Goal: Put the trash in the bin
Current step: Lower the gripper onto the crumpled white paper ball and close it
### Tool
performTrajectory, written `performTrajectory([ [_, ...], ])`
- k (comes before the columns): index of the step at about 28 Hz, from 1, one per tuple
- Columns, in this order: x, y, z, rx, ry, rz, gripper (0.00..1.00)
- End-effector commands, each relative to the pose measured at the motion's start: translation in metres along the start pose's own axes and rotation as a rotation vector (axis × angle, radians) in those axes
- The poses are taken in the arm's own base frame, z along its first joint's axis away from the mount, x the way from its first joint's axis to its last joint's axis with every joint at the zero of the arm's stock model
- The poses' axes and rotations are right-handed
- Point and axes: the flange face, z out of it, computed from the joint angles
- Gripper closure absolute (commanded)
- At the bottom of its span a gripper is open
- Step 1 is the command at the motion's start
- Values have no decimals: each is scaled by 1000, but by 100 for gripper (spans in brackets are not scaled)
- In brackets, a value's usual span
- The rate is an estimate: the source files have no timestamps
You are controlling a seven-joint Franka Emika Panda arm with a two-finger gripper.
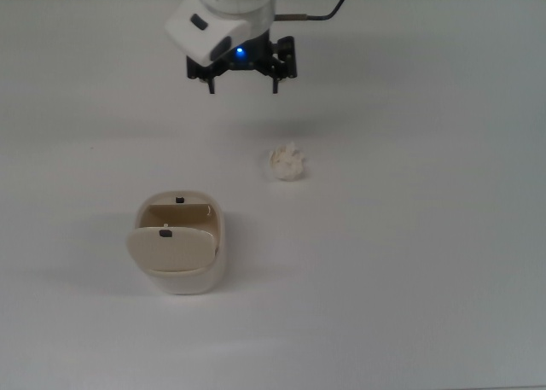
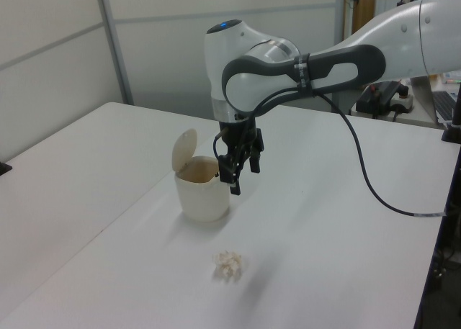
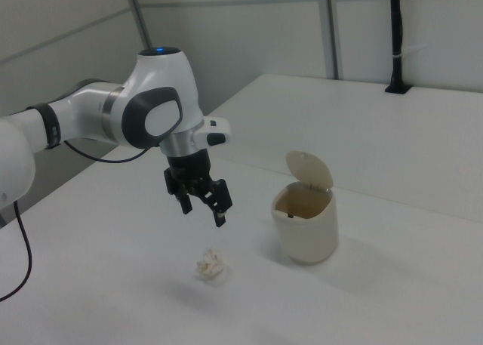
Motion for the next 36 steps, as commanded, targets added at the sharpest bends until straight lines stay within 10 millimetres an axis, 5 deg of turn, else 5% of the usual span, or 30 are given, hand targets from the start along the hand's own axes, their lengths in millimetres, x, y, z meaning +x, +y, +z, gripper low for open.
performTrajectory([
  [1,10,-47,76,-8,-127,-88,0],
  [6,27,-71,130,-30,-131,-129,0],
  [15,40,-76,159,-48,-101,-146,0],
  [24,53,-74,178,-46,-44,-90,19],
  [27,55,-75,177,-48,-24,-89,44],
  [28,56,-75,175,-46,-13,-80,61],
  [36,58,-65,154,-46,18,-58,94],
])
